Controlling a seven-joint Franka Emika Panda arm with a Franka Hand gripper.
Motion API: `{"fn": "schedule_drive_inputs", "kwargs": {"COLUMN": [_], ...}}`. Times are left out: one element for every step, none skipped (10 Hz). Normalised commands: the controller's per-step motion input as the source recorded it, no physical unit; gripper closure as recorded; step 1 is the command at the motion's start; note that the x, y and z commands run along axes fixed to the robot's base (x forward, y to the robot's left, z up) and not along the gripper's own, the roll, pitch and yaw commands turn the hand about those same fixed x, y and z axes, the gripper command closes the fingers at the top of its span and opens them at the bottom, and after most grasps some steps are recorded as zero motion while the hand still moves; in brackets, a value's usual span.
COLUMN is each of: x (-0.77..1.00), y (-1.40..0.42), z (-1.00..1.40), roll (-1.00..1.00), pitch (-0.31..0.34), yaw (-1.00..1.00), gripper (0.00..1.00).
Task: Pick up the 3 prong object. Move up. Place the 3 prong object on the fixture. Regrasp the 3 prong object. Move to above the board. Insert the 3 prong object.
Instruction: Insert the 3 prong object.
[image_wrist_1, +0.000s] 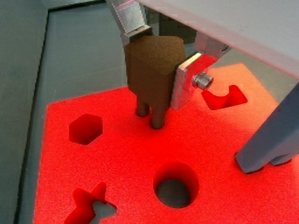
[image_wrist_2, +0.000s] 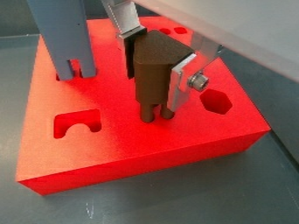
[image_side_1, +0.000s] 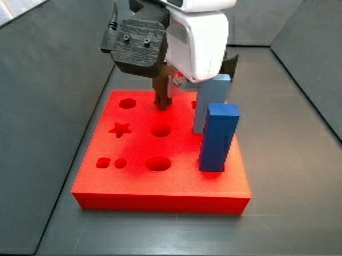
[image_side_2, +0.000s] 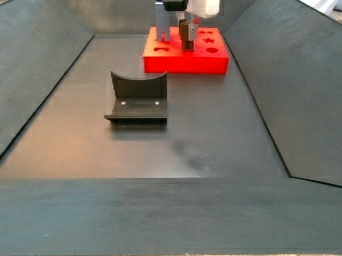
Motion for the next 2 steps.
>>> {"fn": "schedule_drive_inputs", "kwargs": {"x": [0.0, 0.0], "y": [0.0, 0.0], "z": [0.0, 0.0], "roll": [0.03, 0.0], "pitch": [0.0, 0.0], "yaw": [0.0, 0.0], "gripper": [1.0, 1.0]}}
